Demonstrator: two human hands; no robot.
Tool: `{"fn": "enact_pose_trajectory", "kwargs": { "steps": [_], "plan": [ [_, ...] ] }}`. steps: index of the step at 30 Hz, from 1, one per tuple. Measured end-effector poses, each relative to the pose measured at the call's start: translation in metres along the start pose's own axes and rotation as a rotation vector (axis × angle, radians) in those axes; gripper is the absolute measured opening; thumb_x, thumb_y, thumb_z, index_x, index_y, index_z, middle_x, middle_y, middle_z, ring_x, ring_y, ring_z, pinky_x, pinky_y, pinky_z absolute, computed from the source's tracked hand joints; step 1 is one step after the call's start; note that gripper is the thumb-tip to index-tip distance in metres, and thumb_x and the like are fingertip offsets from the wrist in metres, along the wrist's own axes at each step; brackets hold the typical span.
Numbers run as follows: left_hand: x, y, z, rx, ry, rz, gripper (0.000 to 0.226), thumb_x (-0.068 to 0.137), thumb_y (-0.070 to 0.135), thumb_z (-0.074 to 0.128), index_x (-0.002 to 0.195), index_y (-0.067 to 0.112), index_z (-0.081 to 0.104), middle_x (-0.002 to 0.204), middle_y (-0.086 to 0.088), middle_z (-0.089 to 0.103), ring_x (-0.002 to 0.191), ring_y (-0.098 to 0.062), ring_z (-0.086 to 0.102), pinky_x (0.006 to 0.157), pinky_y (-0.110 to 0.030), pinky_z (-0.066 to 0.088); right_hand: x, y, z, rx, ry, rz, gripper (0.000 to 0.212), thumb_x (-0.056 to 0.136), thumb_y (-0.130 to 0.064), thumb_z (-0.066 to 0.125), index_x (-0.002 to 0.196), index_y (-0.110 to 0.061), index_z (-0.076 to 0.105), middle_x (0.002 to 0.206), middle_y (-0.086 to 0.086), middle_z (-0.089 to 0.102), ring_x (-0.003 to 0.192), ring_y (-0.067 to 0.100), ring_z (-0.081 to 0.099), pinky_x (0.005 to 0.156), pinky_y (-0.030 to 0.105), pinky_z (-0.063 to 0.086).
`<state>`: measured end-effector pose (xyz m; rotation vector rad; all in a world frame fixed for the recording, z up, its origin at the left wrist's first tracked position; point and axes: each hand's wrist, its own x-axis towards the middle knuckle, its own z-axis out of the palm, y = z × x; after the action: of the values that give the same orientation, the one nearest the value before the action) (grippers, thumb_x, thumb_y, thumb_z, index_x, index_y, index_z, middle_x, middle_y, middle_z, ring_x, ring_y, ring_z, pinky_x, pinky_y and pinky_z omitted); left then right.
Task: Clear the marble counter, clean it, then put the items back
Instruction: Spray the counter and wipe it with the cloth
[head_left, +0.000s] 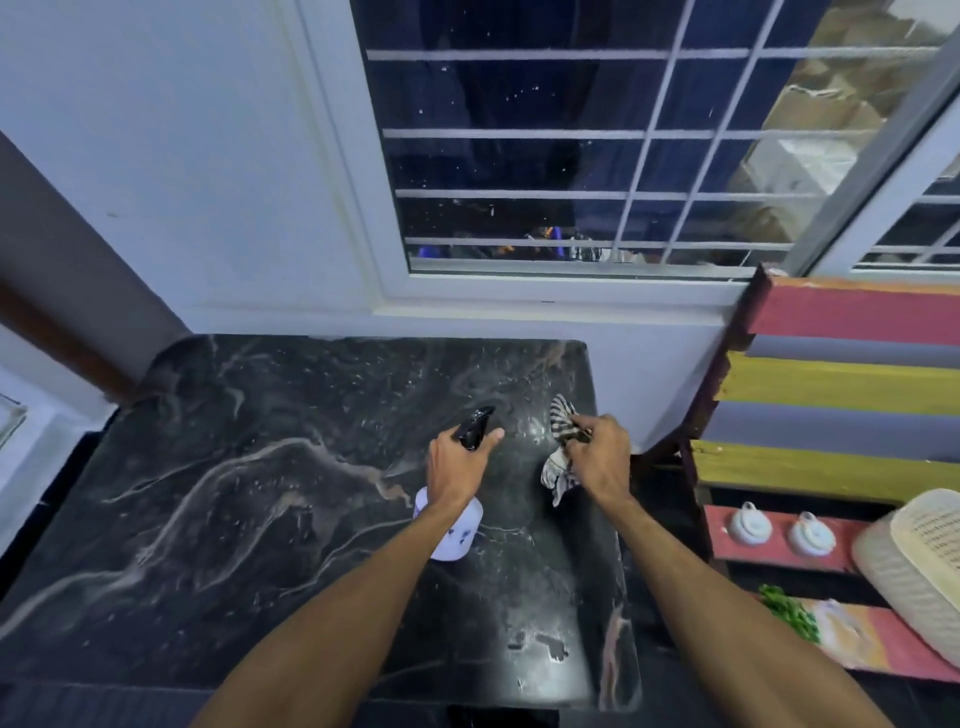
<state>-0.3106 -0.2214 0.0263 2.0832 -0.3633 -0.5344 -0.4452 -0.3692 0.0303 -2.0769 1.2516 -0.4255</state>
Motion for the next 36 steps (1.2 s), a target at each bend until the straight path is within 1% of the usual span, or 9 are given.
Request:
{"fn": "enact_pose_trajectory", "kwargs": {
  "steps": [11, 14, 17, 21, 25, 28, 31, 34, 36],
  "plan": [
    [0.039, -0.018, -0.027, -0.013, 0.110, -0.040, 0.040, 0.096, 0.035, 0.072, 0.077, 0.001, 0.067, 0.064, -0.008, 0.066, 0.067, -0.029, 0.064, 0.067, -0.041, 0.051, 0.079, -0.002, 0.046, -0.008, 0.055, 0.081, 0.044, 0.084, 0.008, 0.060, 0.124, -0.009, 0.069, 0.118, 0.021, 0.060, 0.103, 0.037, 0.063, 0.096, 0.035, 0.049],
    [0.051, -0.030, -0.047, -0.081, 0.131, -0.065, 0.033, 0.098, 0.030, 0.070, 0.077, 0.005, 0.075, 0.052, 0.009, 0.062, 0.051, -0.008, 0.056, 0.059, -0.031, 0.041, 0.086, -0.010, 0.089, -0.073, 0.009, 0.138, 0.047, 0.085, 0.006, 0.059, 0.128, -0.013, 0.066, 0.130, 0.021, 0.051, 0.116, 0.040, 0.055, 0.102, 0.043, 0.048],
    [0.063, -0.043, -0.074, -0.120, 0.151, -0.078, 0.034, 0.099, 0.029, 0.068, 0.073, 0.009, 0.073, 0.050, 0.009, 0.060, 0.043, -0.003, 0.047, 0.054, -0.027, 0.038, 0.061, -0.039, 0.159, -0.205, -0.142, -0.088, 0.048, 0.080, 0.005, 0.057, 0.122, -0.016, 0.065, 0.134, 0.019, 0.046, 0.120, 0.039, 0.040, 0.104, 0.045, 0.038],
    [0.092, -0.062, -0.119, -0.158, 0.161, -0.028, 0.031, 0.100, 0.024, 0.068, 0.077, 0.002, 0.067, 0.071, -0.020, 0.069, 0.051, -0.012, 0.048, 0.054, -0.025, 0.041, 0.060, -0.061, 0.205, -0.286, -0.271, -0.371, 0.052, 0.080, 0.001, 0.057, 0.127, -0.019, 0.065, 0.134, 0.012, 0.045, 0.116, 0.033, 0.039, 0.102, 0.042, 0.043],
    [0.124, -0.078, -0.152, -0.178, 0.166, 0.019, 0.029, 0.099, 0.025, 0.068, 0.079, 0.004, 0.066, 0.071, -0.018, 0.067, 0.061, -0.031, 0.057, 0.061, -0.042, 0.048, 0.101, -0.080, 0.217, -0.357, -0.023, 0.003, 0.044, 0.079, -0.006, 0.061, 0.122, -0.014, 0.066, 0.131, 0.022, 0.050, 0.116, 0.044, 0.043, 0.104, 0.047, 0.033],
    [0.150, -0.092, -0.177, -0.189, 0.153, 0.034, 0.030, 0.099, 0.026, 0.068, 0.077, 0.006, 0.064, 0.068, -0.016, 0.064, 0.065, -0.036, 0.058, 0.062, -0.048, 0.048, 0.079, -0.141, 0.276, -0.363, -0.191, -0.300, 0.056, 0.077, -0.001, 0.059, 0.131, -0.015, 0.060, 0.136, 0.021, 0.047, 0.119, 0.041, 0.039, 0.106, 0.047, 0.034],
    [0.177, -0.104, -0.194, -0.176, 0.146, 0.042, 0.023, 0.099, 0.025, 0.068, 0.078, 0.016, 0.066, 0.060, 0.006, 0.062, 0.058, -0.019, 0.053, 0.060, -0.035, 0.043, 0.082, -0.165, 0.311, -0.363, -0.329, -0.601, 0.056, 0.082, -0.002, 0.054, 0.134, -0.022, 0.060, 0.140, 0.012, 0.046, 0.121, 0.035, 0.040, 0.101, 0.044, 0.044],
    [0.193, -0.109, -0.204, -0.166, 0.139, 0.090, 0.022, 0.099, 0.025, 0.067, 0.081, 0.013, 0.065, 0.057, 0.016, 0.057, 0.056, -0.015, 0.049, 0.060, -0.034, 0.042, 0.120, -0.163, 0.304, -0.341, -0.117, -0.228, 0.054, 0.079, -0.006, 0.059, 0.131, -0.020, 0.063, 0.135, 0.015, 0.050, 0.116, 0.041, 0.044, 0.100, 0.045, 0.043],
    [0.198, -0.112, -0.205, -0.156, 0.115, 0.124, 0.025, 0.100, 0.024, 0.066, 0.080, 0.008, 0.061, 0.057, 0.014, 0.054, 0.056, -0.015, 0.046, 0.060, -0.033, 0.041, 0.123, -0.174, 0.309, -0.371, -0.115, -0.176, 0.055, 0.078, -0.004, 0.061, 0.131, -0.018, 0.061, 0.136, 0.017, 0.049, 0.118, 0.041, 0.040, 0.103, 0.048, 0.040]
  ]
}}
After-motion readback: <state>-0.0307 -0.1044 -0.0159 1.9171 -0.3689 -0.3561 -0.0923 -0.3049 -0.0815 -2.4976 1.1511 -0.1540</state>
